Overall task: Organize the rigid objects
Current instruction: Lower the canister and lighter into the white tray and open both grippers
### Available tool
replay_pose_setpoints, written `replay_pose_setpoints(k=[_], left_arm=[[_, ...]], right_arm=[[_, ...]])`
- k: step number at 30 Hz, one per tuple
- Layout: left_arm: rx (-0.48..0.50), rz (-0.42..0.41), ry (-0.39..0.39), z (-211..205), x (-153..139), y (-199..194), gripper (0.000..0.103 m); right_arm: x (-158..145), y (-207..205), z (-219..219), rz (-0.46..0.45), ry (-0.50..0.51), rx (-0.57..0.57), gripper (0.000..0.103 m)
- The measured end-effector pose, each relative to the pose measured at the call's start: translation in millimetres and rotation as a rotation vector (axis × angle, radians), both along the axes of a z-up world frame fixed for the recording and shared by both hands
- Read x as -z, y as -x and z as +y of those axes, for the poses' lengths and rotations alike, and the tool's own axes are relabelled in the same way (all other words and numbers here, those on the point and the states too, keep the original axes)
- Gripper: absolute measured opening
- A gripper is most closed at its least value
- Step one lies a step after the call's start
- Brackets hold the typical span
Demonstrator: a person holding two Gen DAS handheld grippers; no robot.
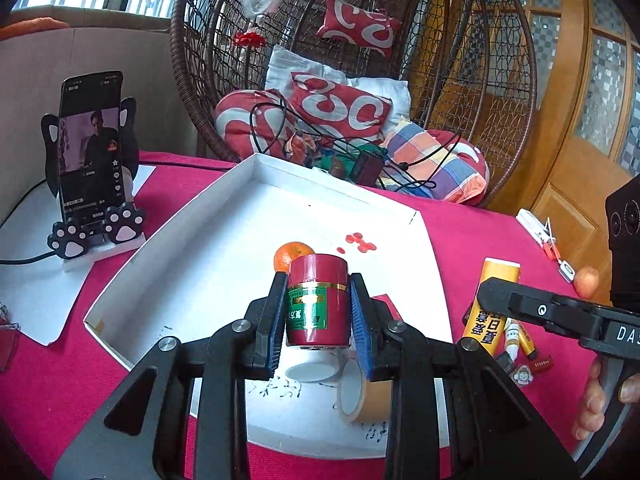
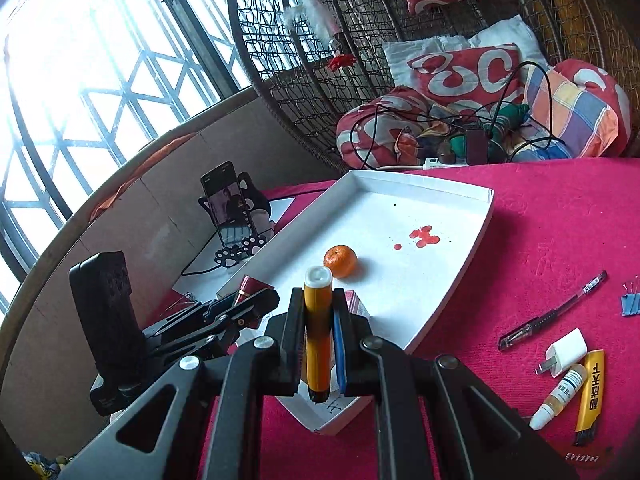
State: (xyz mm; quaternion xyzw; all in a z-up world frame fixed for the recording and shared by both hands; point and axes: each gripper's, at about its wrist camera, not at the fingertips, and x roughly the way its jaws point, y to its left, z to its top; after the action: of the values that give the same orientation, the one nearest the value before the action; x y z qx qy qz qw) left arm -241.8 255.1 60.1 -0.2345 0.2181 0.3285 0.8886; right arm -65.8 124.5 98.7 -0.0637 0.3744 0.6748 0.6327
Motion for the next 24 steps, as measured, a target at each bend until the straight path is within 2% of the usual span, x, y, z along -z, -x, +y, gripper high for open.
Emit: replay_pose_setpoints(k=[5, 7, 8, 9, 10, 11, 12, 13, 14, 15, 16, 17, 24], left_arm=[[-0.075, -0.025, 0.028, 18.6, 7.3, 2.3, 0.030], [-0.090, -0.032, 0.046, 21.5, 10.2, 5.6, 0.035], [-0.096, -0.031, 0.052, 22.4, 11.3, 6.9, 0.047], [-0.104, -0.033, 0.051, 22.4, 11.7, 8.6, 0.064], [-0.114, -0.036, 0.044, 21.7, 11.3, 10.5, 0.072], [-0.125, -0.039, 0.037, 20.7, 10.2, 12.3, 0.085], [-0.135, -0.044, 0.028, 19.6, 9.1, 14.6, 0.089], [-0.142, -0.052, 0.019, 18.5, 7.6, 16.7, 0.091], [-0.148, -0.057, 0.013, 17.1, 6.1, 18.3, 0.097], [-0.154, -0.060, 0.007, 15.4, 5.0, 19.9, 0.103], [-0.161, -0.061, -0.002, 13.6, 3.3, 20.2, 0.103], [-0.169, -0.057, -0.010, 10.9, 2.2, 20.7, 0.103], [-0.136, -0.087, -0.037, -17.8, -8.3, 21.1, 0.103]], right_arm=[[11.0, 2.4, 27.6, -0.034, 0.043, 0.014, 0.011], [11.4, 0.5, 37.7, -0.048, 0.047, 0.033, 0.011], [12.0, -0.3, 42.3, -0.048, 0.050, 0.035, 0.013], [12.5, -1.2, 46.4, -0.045, 0.052, 0.039, 0.013], [12.9, -2.0, 48.9, -0.046, 0.052, 0.048, 0.013], [13.3, -2.0, 49.7, -0.051, 0.053, 0.053, 0.014], [13.7, -1.5, 49.8, -0.059, 0.053, 0.057, 0.017], [13.5, -1.1, 47.4, -0.070, 0.051, 0.068, 0.033], [12.8, -1.4, 43.7, -0.081, 0.044, 0.084, 0.060], [11.8, -3.1, 39.5, -0.086, 0.031, 0.099, 0.076], [10.2, -5.7, 35.0, -0.084, 0.013, 0.115, 0.097], [8.1, -8.9, 29.4, -0.080, -0.007, 0.129, 0.103], [2.6, -27.6, -4.9, -0.045, -0.078, 0.209, 0.103]])
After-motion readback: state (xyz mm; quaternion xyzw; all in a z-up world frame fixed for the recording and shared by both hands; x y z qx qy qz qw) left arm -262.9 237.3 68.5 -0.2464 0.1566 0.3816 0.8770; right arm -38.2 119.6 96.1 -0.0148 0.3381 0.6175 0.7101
